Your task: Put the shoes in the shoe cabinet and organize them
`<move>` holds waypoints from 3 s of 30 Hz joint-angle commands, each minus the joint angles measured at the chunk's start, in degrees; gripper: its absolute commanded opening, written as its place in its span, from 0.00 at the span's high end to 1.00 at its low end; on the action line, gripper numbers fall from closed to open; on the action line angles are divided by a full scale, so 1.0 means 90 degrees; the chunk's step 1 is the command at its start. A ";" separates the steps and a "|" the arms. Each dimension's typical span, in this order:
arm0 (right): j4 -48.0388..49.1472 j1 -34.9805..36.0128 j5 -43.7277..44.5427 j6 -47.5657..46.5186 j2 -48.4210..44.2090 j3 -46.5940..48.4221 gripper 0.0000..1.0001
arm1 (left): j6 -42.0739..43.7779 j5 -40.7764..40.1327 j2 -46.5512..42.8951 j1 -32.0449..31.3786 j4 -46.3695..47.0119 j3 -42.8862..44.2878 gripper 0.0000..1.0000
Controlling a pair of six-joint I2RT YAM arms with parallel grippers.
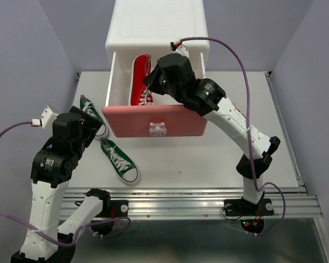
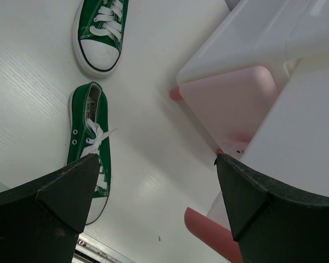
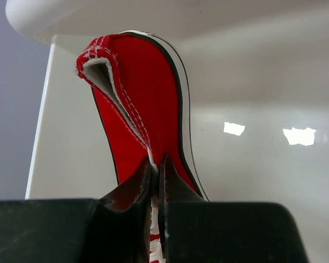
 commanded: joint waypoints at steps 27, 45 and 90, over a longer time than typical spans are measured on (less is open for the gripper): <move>0.0157 0.0060 0.0248 0.0264 -0.0071 0.0234 0.77 | -0.0246 -0.0277 -0.0197 0.0015 -0.0219 -0.0008 0.01; 0.0343 0.0060 0.0267 0.0342 -0.0042 0.0048 0.67 | -0.0305 -0.0326 -0.0323 0.0015 -0.0336 0.0031 0.01; 0.4435 -0.1205 0.2240 -0.4972 -0.1954 -0.0622 0.00 | -0.0159 -0.0121 -0.0021 0.0015 0.0094 0.0129 0.01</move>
